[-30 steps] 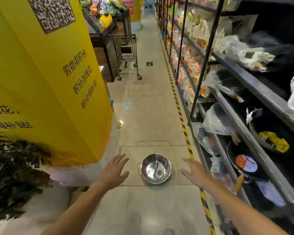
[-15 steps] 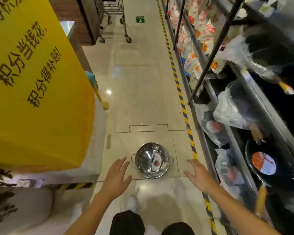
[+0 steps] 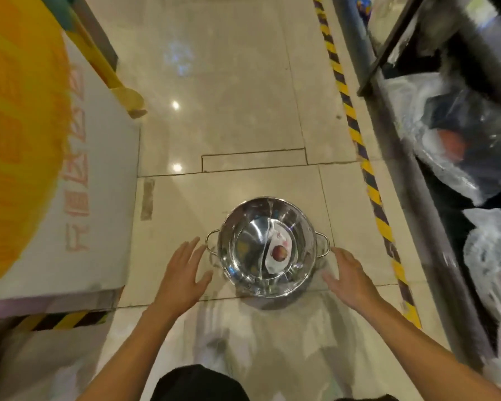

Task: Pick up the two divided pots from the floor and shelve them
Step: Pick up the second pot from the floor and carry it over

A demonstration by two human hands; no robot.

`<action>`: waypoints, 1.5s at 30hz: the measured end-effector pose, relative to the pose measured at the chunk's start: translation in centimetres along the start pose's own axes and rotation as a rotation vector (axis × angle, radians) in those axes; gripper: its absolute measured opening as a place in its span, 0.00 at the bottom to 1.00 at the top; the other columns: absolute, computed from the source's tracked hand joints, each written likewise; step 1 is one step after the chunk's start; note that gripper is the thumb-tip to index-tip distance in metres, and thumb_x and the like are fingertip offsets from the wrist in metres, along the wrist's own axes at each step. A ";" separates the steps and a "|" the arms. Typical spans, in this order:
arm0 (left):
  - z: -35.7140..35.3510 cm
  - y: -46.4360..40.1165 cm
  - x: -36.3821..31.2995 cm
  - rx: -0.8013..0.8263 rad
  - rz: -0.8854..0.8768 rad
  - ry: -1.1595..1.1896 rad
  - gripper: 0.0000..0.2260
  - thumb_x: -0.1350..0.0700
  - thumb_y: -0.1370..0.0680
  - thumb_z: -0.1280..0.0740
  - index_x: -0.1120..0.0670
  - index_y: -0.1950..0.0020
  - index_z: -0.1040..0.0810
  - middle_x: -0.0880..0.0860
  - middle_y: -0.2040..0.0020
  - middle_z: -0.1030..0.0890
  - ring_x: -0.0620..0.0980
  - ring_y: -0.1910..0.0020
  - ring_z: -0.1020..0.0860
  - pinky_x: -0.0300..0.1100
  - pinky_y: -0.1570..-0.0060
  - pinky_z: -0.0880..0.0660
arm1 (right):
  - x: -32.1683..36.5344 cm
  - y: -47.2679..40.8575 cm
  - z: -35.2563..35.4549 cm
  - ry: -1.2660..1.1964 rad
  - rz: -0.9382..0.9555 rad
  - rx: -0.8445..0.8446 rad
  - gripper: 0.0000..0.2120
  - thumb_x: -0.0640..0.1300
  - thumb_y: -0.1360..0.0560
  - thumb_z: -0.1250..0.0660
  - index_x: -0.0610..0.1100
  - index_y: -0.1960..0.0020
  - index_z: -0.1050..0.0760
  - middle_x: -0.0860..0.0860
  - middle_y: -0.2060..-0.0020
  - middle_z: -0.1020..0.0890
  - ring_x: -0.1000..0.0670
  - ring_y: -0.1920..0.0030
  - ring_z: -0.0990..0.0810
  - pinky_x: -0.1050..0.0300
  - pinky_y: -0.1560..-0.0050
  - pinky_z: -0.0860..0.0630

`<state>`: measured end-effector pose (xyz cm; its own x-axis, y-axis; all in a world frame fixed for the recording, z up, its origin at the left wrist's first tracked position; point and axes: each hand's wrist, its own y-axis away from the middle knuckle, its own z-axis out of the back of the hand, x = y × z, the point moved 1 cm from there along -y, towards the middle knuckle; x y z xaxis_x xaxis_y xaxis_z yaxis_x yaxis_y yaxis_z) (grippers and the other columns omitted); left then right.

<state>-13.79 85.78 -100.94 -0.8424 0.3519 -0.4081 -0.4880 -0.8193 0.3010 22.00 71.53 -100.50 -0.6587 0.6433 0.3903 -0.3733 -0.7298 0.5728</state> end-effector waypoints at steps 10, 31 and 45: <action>-15.5 -11.0 6.4 -0.097 -0.021 0.012 0.35 0.38 0.24 0.38 0.51 0.22 0.42 0.57 0.22 0.40 0.58 0.24 0.42 0.55 0.26 0.42 | -8.7 -14.8 -11.4 0.039 0.044 -0.137 0.49 0.70 0.28 0.36 0.48 0.19 0.55 0.46 0.20 0.47 0.41 0.22 0.42 0.41 0.27 0.36; 9.9 -6.5 -4.6 -0.168 0.171 0.165 0.42 0.41 0.27 0.29 0.51 0.22 0.48 0.58 0.33 0.35 0.46 0.56 0.26 0.50 0.48 0.22 | 2.0 -3.4 8.6 -0.143 0.021 -0.378 0.42 0.58 0.30 0.29 0.48 0.23 0.44 0.53 0.51 0.24 0.47 0.48 0.23 0.52 0.56 0.28; 53.3 15.7 -26.0 -0.271 0.138 0.182 0.45 0.42 0.27 0.28 0.49 0.20 0.53 0.57 0.30 0.37 0.52 0.46 0.27 0.52 0.46 0.23 | 19.7 30.9 43.9 -0.251 0.216 -0.474 0.39 0.57 0.31 0.28 0.49 0.24 0.39 0.54 0.55 0.27 0.48 0.53 0.25 0.58 0.61 0.34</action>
<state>-11.74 87.92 -39.65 -0.8299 0.1632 -0.5335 -0.2734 -0.9525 0.1339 26.16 71.81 -43.40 -0.5987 0.4611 0.6550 -0.5377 -0.8374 0.0981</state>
